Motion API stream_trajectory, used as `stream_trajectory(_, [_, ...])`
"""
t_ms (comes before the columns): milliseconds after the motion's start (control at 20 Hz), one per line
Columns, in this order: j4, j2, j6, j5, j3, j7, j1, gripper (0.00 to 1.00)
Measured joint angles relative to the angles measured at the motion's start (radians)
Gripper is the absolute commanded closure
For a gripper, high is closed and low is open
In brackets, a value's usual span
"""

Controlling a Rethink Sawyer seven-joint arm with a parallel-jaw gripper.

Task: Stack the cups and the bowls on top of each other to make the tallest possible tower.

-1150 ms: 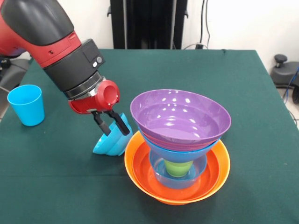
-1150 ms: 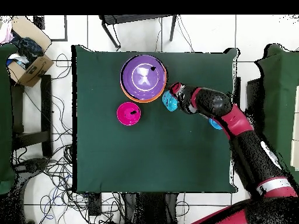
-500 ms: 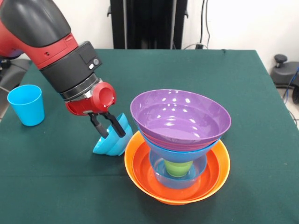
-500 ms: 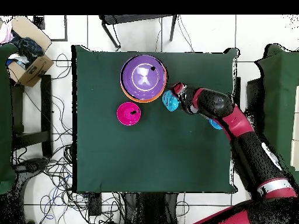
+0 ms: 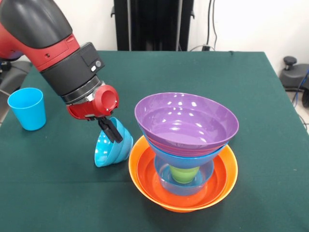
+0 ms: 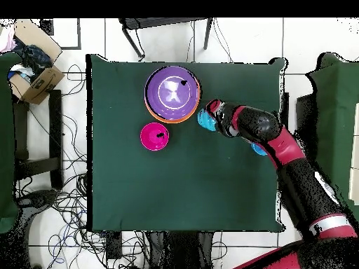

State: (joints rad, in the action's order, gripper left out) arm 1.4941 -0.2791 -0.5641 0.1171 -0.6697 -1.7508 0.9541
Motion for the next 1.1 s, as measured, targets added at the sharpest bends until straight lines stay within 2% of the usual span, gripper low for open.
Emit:
stream_trajectory(750, [0.004, -0.012, 0.000, 0.000, -0.001, 0.000, 0.000, 1.00])
stream_trajectory(1100, [0.019, -0.098, -0.003, 0.000, 0.000, 0.000, -0.001, 1.00])
